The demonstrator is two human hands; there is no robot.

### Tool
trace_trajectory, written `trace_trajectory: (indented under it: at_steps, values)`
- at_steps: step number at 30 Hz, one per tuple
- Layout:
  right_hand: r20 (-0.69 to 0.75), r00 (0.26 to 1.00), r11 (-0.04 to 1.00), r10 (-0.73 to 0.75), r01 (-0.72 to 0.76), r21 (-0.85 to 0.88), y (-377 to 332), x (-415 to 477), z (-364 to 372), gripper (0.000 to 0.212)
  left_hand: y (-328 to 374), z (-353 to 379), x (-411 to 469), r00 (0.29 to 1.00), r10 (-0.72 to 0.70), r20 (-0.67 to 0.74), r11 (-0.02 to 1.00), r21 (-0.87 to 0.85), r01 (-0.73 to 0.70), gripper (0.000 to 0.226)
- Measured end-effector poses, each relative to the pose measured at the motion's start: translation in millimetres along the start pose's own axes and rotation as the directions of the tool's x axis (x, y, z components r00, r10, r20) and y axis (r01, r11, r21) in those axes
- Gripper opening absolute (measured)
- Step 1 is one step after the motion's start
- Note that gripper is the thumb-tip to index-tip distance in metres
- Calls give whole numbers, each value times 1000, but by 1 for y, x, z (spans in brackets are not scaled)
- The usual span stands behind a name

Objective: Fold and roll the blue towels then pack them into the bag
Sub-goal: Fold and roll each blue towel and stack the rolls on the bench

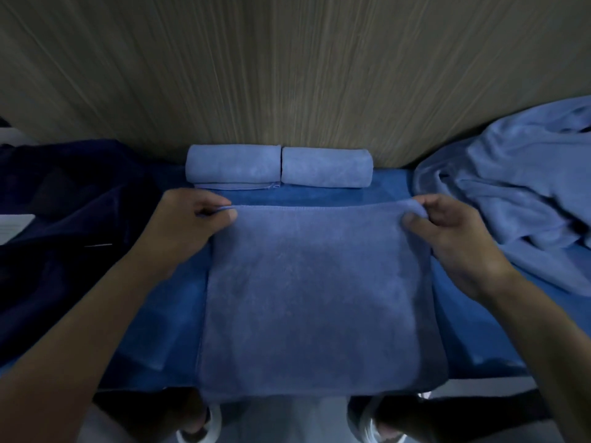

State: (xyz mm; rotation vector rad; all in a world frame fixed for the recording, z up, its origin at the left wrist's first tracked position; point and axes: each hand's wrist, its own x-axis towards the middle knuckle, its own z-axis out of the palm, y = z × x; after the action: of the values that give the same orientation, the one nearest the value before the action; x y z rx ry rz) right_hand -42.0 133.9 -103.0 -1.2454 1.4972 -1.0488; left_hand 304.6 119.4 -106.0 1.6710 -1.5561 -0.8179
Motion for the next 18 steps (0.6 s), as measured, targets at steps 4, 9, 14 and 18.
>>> trace_trajectory:
  at_steps: [4, 9, 14, 18]
  values:
    - [186, 978, 980, 93, -56, -193, 9, -12, -22, 12, -5, -13, -7, 960, -164, 227, 986, 58, 155, 5]
    - [141, 989, 899, 46, 21, -438, 16, -15, -25, 16, -10, -6, -7, 982, -12, 189, 962, 270, -40, 13]
    - [99, 987, 805, -125, 160, -572, 22, -6, -18, 31, -16, 0, -1, 968, 80, 239, 917, 363, -165, 20]
    - [140, 969, 711, -204, 245, -659, 26, 1, -13, 34, -19, -3, -2, 964, 46, 262, 904, 399, -152, 17]
